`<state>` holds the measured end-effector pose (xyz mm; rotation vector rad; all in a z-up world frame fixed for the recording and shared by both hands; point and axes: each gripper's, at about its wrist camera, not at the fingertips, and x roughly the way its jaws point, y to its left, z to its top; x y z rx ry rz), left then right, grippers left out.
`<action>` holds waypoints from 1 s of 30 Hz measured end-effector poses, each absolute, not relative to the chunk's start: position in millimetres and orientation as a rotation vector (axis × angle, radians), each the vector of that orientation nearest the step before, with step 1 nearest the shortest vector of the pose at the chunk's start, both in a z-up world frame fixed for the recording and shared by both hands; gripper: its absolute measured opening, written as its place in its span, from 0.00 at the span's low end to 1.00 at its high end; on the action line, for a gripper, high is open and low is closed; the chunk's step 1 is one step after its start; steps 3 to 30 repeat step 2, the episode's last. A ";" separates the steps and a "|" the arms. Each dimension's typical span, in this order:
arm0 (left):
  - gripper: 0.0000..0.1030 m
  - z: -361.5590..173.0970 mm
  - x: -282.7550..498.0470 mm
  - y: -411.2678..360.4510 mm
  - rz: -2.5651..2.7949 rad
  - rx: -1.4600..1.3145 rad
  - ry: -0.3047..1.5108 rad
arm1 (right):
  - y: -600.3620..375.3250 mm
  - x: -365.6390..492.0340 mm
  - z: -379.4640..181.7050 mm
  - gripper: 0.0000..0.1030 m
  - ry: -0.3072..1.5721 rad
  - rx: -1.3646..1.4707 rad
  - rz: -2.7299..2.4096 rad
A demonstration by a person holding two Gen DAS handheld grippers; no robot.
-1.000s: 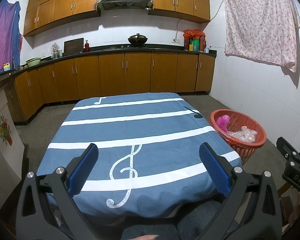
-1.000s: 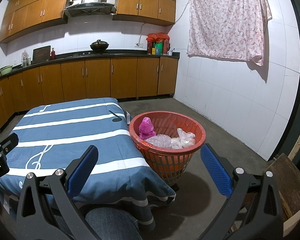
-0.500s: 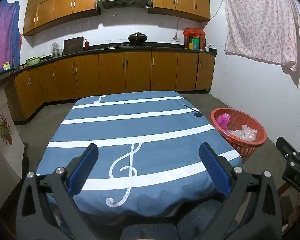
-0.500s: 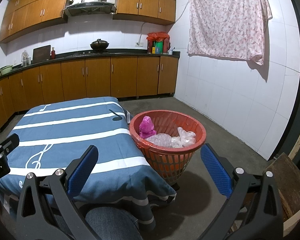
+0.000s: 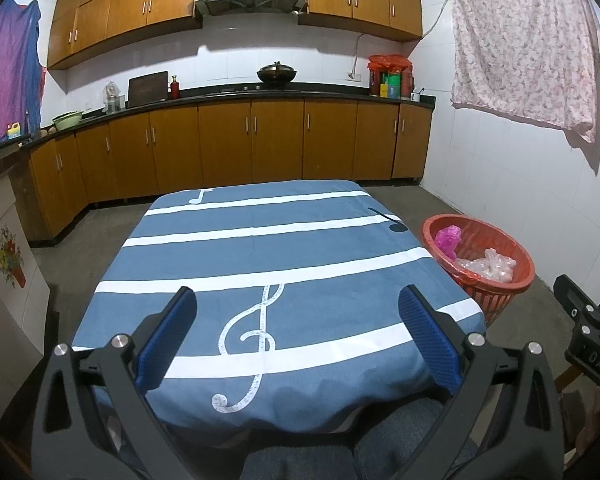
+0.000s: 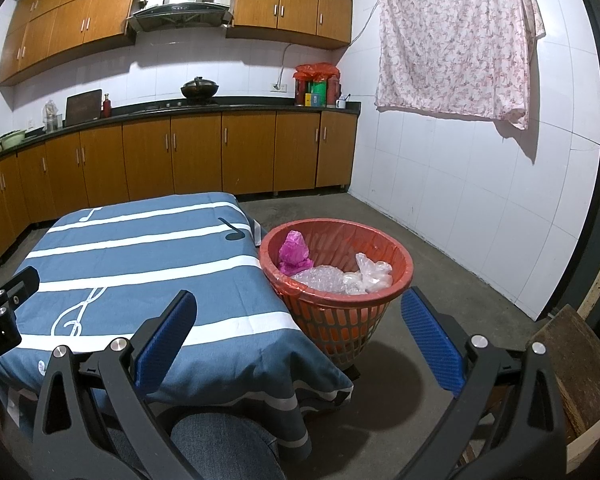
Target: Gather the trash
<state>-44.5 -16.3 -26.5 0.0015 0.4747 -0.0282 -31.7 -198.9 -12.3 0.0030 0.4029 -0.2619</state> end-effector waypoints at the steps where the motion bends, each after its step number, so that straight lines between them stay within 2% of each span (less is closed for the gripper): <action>1: 0.96 -27.7 -47.9 -17.8 -0.029 0.001 0.476 | -197.7 -34.0 -13.2 0.98 0.403 0.003 -0.262; 30: 0.96 -26.5 -45.4 -16.8 -0.029 0.000 0.476 | -198.6 -32.5 -12.6 0.98 0.403 0.003 -0.262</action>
